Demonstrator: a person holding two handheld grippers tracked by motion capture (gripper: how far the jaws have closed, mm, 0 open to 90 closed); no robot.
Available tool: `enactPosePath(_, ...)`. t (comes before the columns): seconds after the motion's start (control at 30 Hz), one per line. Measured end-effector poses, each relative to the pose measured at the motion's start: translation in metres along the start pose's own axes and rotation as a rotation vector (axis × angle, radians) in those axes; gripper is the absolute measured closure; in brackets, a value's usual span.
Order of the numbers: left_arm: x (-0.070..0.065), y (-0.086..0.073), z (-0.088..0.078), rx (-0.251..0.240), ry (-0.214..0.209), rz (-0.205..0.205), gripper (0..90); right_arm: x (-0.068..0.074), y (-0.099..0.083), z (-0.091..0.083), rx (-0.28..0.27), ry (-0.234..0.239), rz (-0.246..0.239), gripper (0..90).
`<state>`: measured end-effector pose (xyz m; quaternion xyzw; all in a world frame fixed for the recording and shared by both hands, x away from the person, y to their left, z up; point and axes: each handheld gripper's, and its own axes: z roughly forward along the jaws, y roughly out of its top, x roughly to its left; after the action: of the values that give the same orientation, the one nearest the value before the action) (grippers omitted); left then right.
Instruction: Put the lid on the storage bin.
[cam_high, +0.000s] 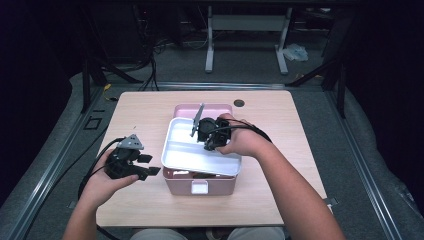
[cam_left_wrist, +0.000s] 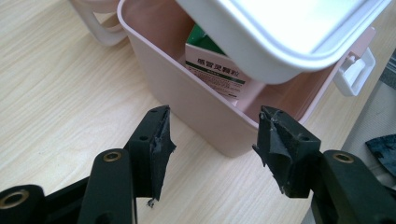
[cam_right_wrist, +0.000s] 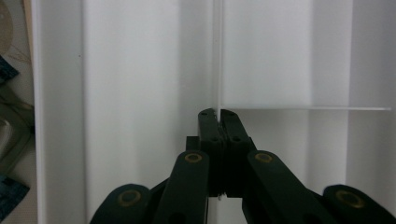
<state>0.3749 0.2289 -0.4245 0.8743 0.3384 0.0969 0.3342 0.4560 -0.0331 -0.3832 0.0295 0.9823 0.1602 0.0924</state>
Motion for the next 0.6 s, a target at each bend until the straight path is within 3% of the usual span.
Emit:
enactPosePath(0.4,0.001,-0.001,0.0,0.001,0.005,-0.002,44.4,0.004,0.005,0.02,0.044,0.054,-0.062,89.6)
enactPosePath(0.6,0.001,-0.001,0.0,0.007,0.007,-0.005,44.3,0.004,0.005,0.035,0.059,0.077,-0.046,89.3)
